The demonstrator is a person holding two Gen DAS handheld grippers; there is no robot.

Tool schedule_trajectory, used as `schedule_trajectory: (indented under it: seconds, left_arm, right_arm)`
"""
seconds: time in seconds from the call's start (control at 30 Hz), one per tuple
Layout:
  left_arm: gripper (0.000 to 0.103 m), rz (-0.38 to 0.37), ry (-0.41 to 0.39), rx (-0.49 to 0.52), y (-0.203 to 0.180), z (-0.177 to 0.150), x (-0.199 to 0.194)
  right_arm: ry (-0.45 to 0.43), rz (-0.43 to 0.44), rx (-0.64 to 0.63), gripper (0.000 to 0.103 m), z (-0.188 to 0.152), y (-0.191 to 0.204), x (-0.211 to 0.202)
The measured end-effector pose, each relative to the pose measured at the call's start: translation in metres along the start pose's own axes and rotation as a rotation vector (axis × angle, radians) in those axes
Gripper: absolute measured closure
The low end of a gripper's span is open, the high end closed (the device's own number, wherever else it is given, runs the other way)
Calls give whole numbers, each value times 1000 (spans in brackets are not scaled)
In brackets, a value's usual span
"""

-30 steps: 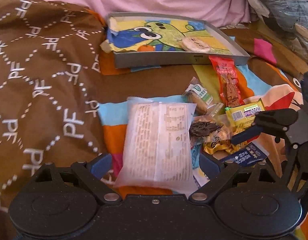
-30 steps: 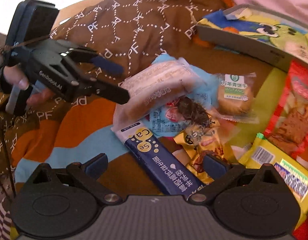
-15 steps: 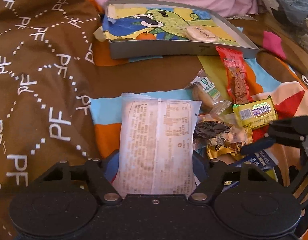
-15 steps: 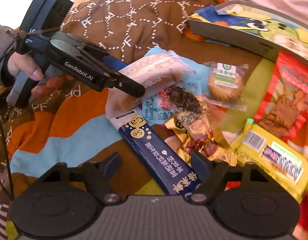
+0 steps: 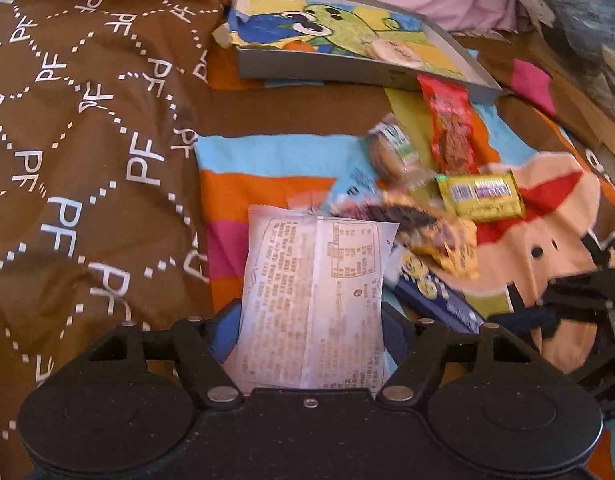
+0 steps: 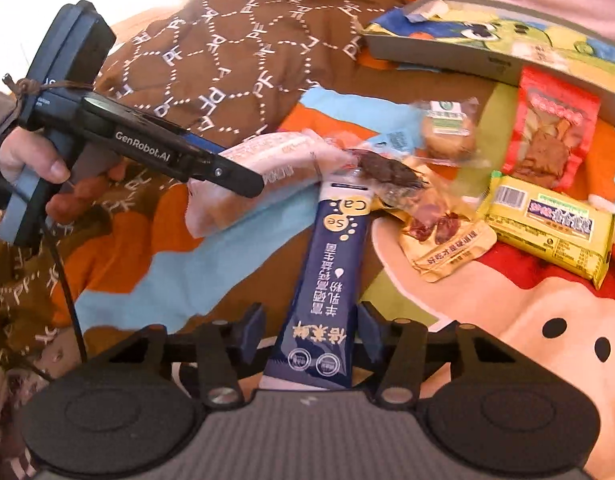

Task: Organize snacks
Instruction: 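Grasp the white bread bag with the left tool while the right tool grasps the blue Ca stick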

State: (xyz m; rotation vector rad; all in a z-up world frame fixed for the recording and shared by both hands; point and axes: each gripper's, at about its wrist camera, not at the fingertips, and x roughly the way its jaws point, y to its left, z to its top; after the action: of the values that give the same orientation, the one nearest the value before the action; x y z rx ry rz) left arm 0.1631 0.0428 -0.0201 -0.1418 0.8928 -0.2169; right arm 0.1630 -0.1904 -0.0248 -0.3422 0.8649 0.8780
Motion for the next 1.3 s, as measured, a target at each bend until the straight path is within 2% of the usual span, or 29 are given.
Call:
schedule_trajectory:
  seconds: [0.1,0.27,0.4,0.57,0.63,0.73,1.3]
  left_arm:
    - [30,5,3,46,-6,-3,0]
    - [29,-9,13,50,-7,0,8]
    - [28,-5,20,59,-9,2,16]
    - [30,42,24,75,-16,0,19]
    - [31,62,19,76,-19,0,19]
    - [32,86,11,63,-22,-2,16]
    - [36,59,-45,66,-34,-22,-6]
  right_arm:
    - [-17,-26,37,43,5,-1,6]
    - [-79,-71,133,43,13,-4,21]
    - [-113,-139,180,47,9,3,29]
    - [-119,-219,163,53,5,20,33]
    - [-115,-234,168,62,6,24,33]
    - [-114,-247,185,67,3,25,28]
    - [-145,-441,58,70,-14,49,-6]
